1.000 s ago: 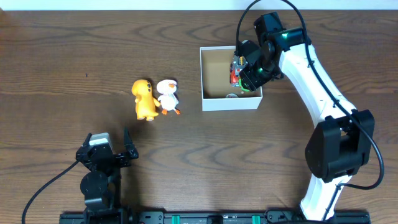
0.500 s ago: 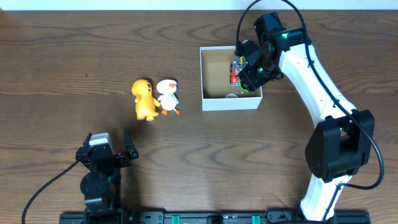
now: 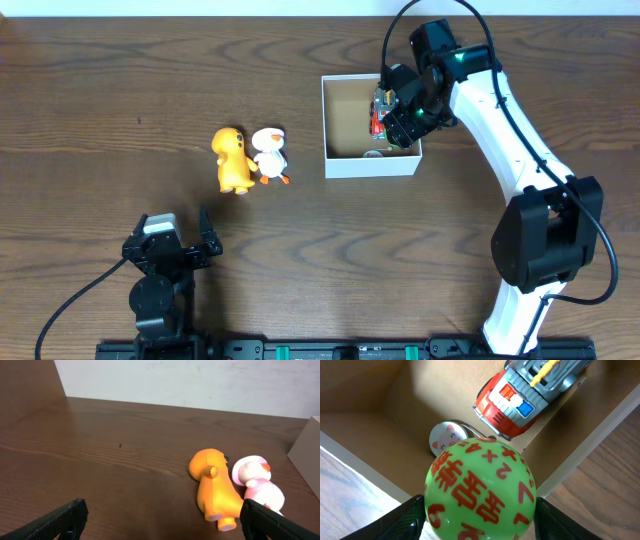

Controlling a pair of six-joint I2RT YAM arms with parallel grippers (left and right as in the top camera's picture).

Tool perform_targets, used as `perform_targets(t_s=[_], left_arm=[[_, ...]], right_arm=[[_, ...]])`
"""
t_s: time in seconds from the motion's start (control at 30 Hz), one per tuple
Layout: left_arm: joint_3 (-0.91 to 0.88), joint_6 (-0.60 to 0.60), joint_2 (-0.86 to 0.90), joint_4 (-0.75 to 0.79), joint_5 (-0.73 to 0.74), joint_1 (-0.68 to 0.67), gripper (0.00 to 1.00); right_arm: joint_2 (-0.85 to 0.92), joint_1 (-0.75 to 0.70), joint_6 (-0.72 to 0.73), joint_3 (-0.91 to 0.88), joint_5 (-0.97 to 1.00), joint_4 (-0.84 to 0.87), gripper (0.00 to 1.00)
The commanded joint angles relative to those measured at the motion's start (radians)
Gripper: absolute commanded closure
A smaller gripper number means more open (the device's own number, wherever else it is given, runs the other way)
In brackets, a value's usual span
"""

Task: Pack container
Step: 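Carry the green ball over the box and lower it inside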

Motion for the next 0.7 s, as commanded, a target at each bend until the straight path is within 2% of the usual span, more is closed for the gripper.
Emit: perform_targets(t_s=[0.0, 0.2, 0.33, 0.67], left_arm=[[-0.014, 0.006, 0.0, -0.04, 0.007, 0.001, 0.02], [-0.014, 0.006, 0.0, -0.04, 0.007, 0.001, 0.02], [-0.014, 0.006, 0.0, -0.04, 0.007, 0.001, 0.02], [-0.014, 0.006, 0.0, -0.04, 0.007, 0.001, 0.02]], right_arm=[[-0.003, -0.011, -0.001, -0.006, 0.003, -0.003, 0.3], [-0.003, -0.014, -0.001, -0.006, 0.003, -0.017, 0.29], [-0.003, -0.014, -0.001, -0.006, 0.003, -0.021, 0.25], [-0.004, -0.014, 0.0, -0.003, 0.003, 0.009, 0.24]])
